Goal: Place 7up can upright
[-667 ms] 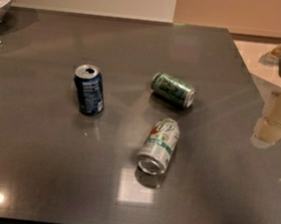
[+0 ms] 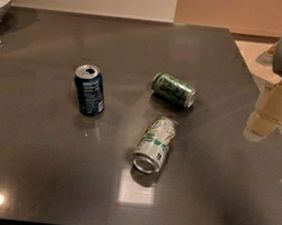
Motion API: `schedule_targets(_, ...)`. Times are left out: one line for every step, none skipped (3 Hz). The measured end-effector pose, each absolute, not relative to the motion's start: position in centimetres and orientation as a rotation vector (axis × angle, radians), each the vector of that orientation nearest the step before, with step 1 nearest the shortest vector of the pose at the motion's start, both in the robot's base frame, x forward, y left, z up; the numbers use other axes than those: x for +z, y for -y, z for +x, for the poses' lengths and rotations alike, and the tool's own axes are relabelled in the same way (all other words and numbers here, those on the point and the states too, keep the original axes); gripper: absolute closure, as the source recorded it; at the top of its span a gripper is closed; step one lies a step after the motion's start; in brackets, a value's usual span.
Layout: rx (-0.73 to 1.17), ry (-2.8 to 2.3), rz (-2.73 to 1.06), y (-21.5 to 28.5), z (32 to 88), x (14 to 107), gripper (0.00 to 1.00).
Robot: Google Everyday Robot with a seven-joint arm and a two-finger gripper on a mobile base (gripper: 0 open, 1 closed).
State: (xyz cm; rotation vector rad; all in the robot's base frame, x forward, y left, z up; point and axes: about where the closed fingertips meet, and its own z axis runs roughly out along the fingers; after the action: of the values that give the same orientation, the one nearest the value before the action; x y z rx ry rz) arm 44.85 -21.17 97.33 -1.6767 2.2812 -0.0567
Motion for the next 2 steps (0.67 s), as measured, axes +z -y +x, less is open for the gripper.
schedule_targets(0.010, -2.366, -1.572, 19.4, 47.2, 96.6, 0.00)
schedule_targets(0.065, -2.451, -1.428, 17.2, 49.0, 96.1, 0.00)
